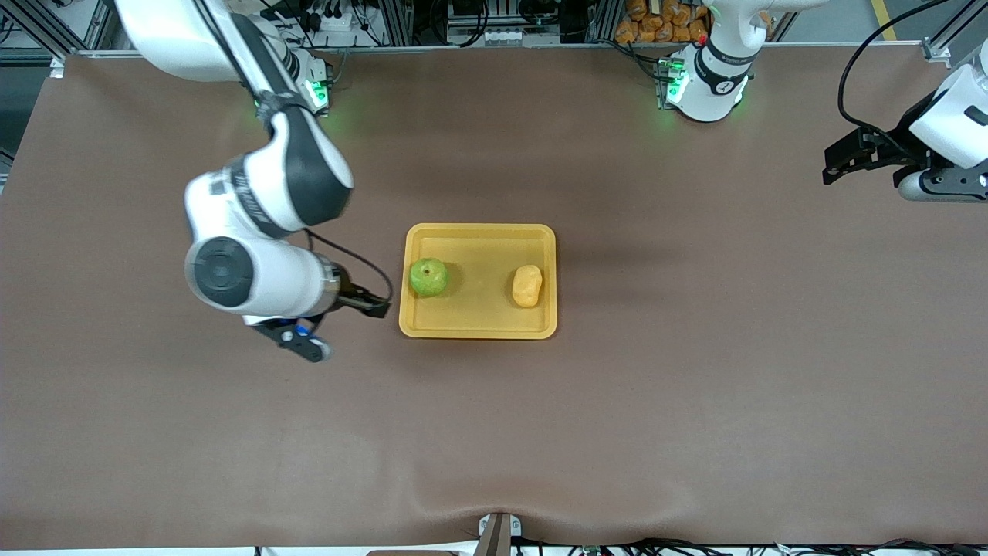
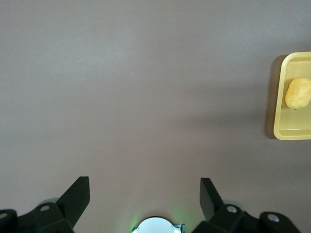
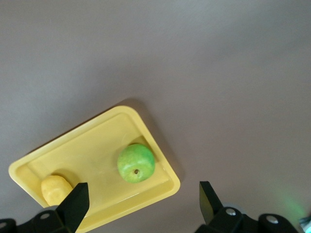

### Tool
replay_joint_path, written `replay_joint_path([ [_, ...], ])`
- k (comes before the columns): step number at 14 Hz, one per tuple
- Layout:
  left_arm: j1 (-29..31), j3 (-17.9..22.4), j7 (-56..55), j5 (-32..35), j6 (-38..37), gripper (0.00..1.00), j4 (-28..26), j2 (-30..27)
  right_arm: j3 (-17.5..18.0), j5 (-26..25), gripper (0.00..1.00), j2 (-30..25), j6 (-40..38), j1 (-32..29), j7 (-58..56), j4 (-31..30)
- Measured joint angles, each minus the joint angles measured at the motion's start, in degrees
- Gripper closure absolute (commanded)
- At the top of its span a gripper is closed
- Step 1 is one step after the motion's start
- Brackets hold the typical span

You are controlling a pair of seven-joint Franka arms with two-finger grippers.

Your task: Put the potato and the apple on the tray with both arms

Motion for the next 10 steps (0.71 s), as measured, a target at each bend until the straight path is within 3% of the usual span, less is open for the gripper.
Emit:
replay_joint_path([
  [10, -0.15, -0.19, 0.00, 0.00, 0.60, 0.00, 0.06, 0.08, 0.61, -0.76, 0.00, -7.56, -5.26, -10.97, -7.87, 3.41],
])
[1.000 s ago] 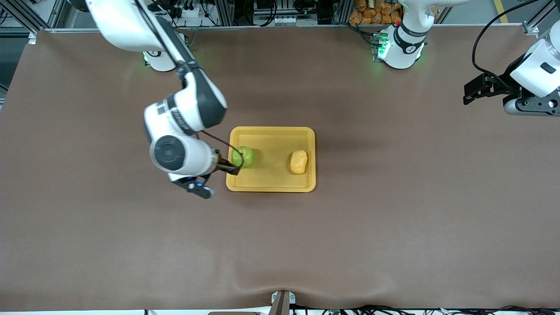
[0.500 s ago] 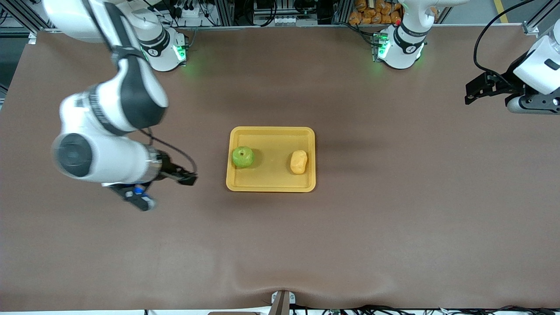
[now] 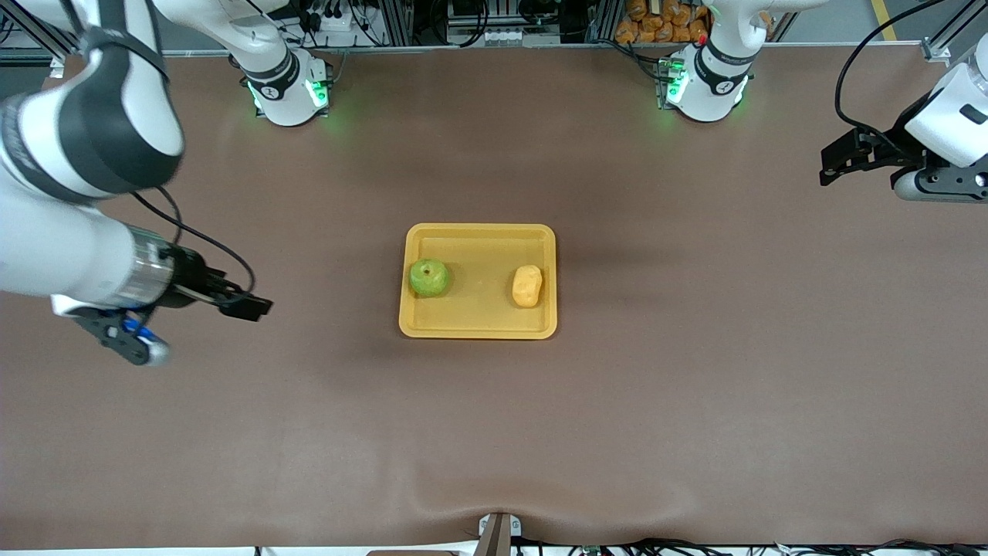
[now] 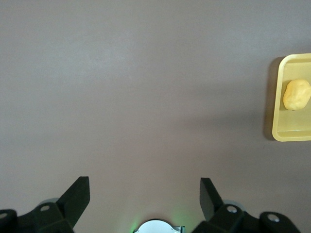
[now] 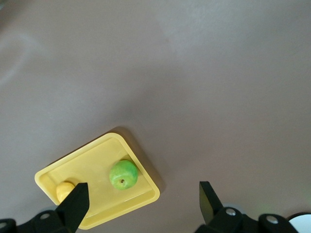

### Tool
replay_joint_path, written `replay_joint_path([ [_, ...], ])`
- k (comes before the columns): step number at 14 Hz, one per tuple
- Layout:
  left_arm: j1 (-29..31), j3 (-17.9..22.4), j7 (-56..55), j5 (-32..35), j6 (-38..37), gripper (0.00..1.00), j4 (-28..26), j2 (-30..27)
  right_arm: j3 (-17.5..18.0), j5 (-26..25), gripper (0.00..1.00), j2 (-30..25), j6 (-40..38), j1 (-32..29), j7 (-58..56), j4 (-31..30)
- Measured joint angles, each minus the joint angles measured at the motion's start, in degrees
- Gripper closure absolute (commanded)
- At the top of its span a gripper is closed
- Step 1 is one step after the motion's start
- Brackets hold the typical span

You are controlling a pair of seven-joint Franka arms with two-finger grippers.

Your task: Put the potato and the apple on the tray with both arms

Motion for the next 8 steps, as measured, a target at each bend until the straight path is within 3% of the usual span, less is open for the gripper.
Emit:
replay_joint_path([
  [8, 0.00, 0.00, 0.00, 0.00, 0.29, 0.00, 0.01, 0.03, 1.25, -0.30, 0.00, -6.99, -5.81, -6.37, -7.41, 0.05],
])
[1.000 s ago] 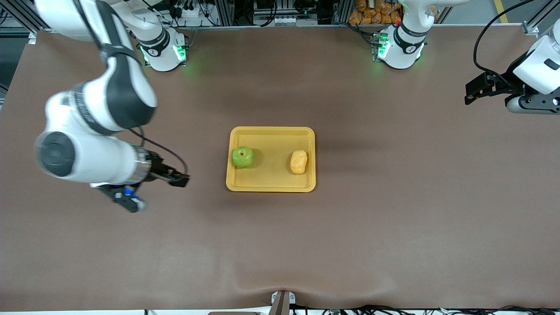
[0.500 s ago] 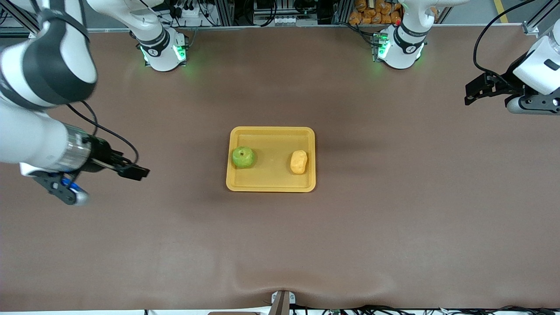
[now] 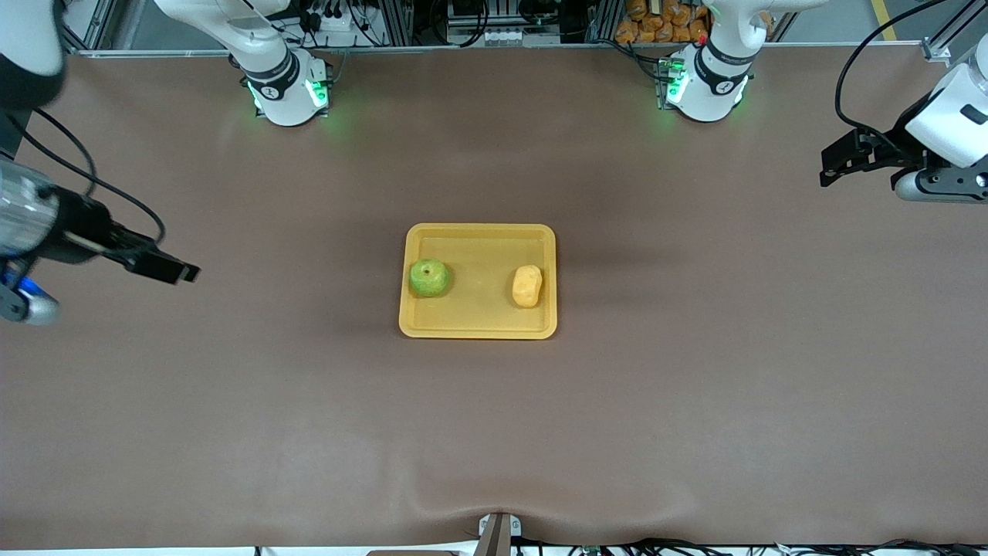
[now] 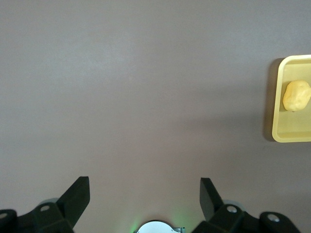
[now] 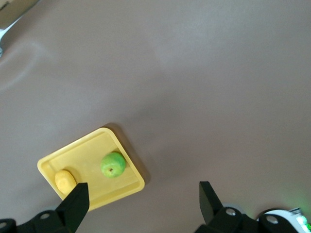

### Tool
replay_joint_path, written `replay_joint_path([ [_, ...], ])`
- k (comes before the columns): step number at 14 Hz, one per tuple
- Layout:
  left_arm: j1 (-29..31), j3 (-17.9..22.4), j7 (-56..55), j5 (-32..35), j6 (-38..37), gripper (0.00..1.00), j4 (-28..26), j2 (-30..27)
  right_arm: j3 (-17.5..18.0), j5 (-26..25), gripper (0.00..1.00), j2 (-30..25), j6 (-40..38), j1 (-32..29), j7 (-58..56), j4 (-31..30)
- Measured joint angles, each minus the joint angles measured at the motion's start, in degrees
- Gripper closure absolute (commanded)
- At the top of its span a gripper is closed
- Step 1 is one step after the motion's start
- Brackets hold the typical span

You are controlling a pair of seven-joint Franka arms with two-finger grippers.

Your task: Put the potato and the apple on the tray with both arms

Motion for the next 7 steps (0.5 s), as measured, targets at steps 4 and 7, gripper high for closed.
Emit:
replay_joint_path([
  [4, 0.00, 0.00, 0.00, 0.00, 0.01, 0.00, 0.00, 0.01, 0.22, -3.48, 0.00, -4.94, -3.33, -2.83, -10.41, -1.09],
  [7, 0.00, 0.00, 0.00, 0.00, 0.01, 0.00, 0.00, 0.02, 0.55, -6.81, 0.00, -9.70, -3.40, -3.25, -17.13, -5.66],
])
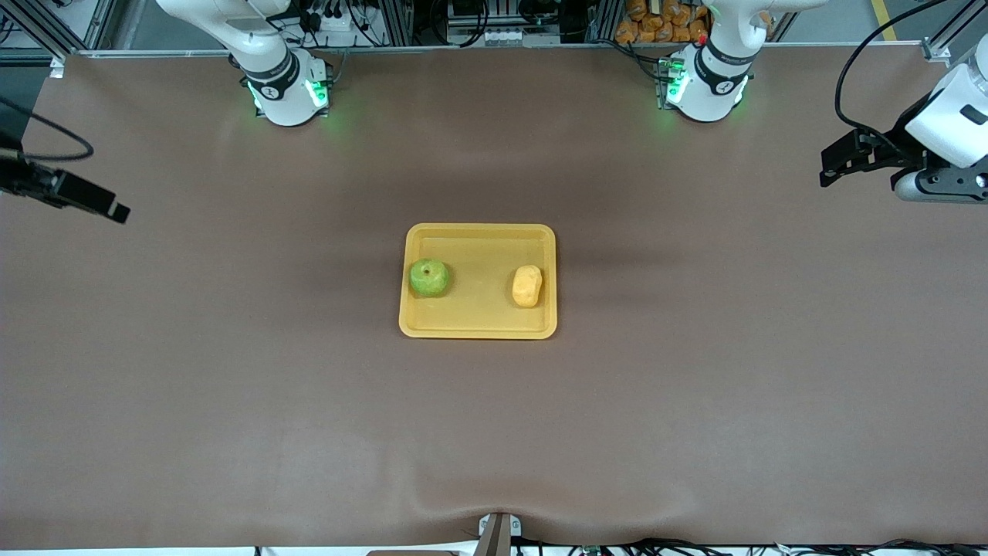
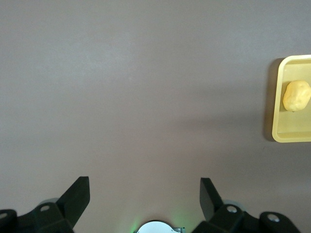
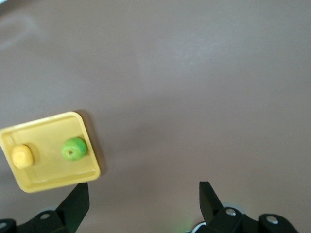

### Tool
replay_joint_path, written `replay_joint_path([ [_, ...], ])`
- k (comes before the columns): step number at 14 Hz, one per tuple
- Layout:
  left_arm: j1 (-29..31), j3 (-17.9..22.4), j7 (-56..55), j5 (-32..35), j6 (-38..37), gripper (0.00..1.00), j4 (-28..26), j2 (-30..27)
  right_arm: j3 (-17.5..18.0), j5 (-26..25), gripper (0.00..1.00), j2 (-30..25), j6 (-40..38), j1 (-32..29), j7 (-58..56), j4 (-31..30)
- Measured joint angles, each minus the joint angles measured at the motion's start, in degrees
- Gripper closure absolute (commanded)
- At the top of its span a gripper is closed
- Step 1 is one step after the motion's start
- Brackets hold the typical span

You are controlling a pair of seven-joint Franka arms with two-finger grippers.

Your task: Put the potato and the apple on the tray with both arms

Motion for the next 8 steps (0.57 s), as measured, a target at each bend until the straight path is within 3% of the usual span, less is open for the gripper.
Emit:
replay_joint_path([
  [8, 0.00, 0.00, 0.00, 0.00, 0.00, 0.00, 0.00, 0.01, 0.15, -0.55, 0.00, -8.55, 0.93, -3.87, -10.61, -12.21],
])
